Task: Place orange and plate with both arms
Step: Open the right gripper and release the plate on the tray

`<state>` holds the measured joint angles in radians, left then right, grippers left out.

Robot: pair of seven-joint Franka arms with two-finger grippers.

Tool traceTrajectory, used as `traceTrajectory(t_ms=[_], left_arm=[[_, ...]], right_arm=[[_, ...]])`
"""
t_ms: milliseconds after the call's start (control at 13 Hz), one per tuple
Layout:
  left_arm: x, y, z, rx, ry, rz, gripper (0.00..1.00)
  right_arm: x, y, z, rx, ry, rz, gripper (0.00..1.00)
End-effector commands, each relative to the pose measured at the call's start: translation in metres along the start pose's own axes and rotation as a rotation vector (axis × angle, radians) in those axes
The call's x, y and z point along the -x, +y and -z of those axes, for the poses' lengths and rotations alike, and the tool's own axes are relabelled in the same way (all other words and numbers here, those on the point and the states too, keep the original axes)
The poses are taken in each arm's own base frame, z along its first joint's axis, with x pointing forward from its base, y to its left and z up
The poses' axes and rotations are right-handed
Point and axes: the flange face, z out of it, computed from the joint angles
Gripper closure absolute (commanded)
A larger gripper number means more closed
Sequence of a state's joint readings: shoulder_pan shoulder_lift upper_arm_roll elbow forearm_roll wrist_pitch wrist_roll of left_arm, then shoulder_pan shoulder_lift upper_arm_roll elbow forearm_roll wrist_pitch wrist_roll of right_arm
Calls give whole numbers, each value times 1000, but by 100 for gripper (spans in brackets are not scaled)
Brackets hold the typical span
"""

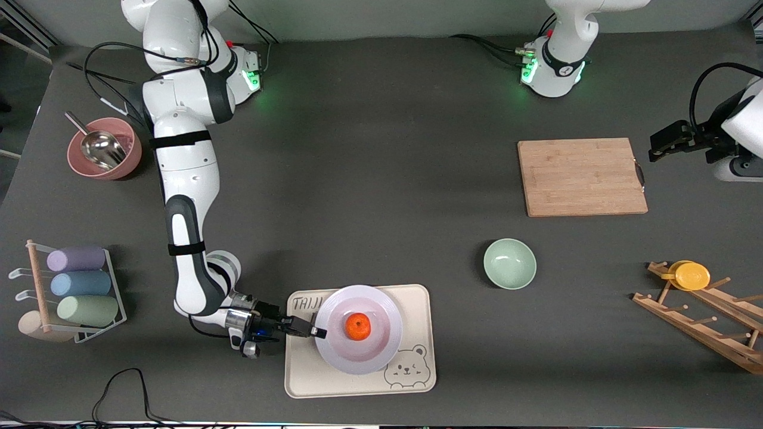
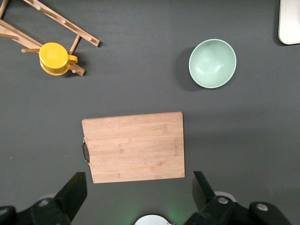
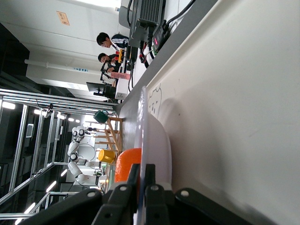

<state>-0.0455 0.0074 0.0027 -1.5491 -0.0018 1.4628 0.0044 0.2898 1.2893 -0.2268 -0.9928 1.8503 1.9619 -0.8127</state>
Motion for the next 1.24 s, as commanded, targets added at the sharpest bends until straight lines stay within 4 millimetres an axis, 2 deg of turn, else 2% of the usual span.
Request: traceTrajectory(t_ms=[0,77,386,540,849,1004,1158], left_arm=[[3,1,1,10,-7,-15,0],[3,1,1,10,-7,-15,0],[3,1,1,10,-7,-15,0],[3,1,1,10,-7,-14,0],[3,1,1,10,-7,-14,0],[3,1,1,10,-7,-14,0],[3,1,1,10,-7,-14,0]], right_arm=[[-3,-1,-4,-28,22,4,32],[-3,-2,-5,-33,21,3,0],[-14,-18,3,-27,21,2,0],[-27,-27,21,28,10,23,0],[-50,-78,44,155,-70,111,0],[-60,-110,59,219,-104,174,0],[-62,-125,78,309,-145,186,0]])
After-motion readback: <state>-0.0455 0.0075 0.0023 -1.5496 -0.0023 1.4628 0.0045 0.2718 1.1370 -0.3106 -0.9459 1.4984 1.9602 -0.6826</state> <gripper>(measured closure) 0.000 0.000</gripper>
